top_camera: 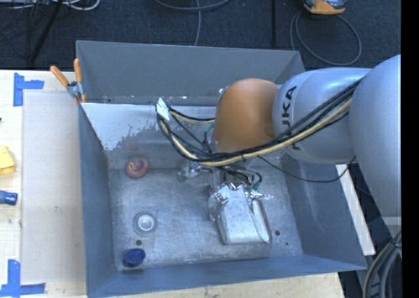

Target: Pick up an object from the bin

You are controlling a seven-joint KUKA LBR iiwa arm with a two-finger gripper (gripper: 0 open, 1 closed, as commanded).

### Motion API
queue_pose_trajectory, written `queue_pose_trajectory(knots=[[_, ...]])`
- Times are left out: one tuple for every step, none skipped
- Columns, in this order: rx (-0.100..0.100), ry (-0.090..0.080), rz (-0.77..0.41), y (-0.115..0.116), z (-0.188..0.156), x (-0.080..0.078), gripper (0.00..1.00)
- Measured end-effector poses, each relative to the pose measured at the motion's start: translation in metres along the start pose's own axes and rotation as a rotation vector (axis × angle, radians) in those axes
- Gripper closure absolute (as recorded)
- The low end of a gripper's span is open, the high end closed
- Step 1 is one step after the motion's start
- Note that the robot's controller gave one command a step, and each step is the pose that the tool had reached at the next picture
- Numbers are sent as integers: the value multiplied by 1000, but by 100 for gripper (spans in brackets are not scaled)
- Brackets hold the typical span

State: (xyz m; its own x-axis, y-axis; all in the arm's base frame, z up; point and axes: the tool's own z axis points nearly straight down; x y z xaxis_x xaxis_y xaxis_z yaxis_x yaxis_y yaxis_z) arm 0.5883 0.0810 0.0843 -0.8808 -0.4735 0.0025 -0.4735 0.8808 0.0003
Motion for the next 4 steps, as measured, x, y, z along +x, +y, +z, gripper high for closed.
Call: queue_pose_trajectory(knots=[[4,-3,-76,-34,-65,69,0],[-6,3,-121,-60,-12,30,0],[-1,-7,98,-99,-25,26,0],[-3,-9,-192,-108,-13,24,0]])
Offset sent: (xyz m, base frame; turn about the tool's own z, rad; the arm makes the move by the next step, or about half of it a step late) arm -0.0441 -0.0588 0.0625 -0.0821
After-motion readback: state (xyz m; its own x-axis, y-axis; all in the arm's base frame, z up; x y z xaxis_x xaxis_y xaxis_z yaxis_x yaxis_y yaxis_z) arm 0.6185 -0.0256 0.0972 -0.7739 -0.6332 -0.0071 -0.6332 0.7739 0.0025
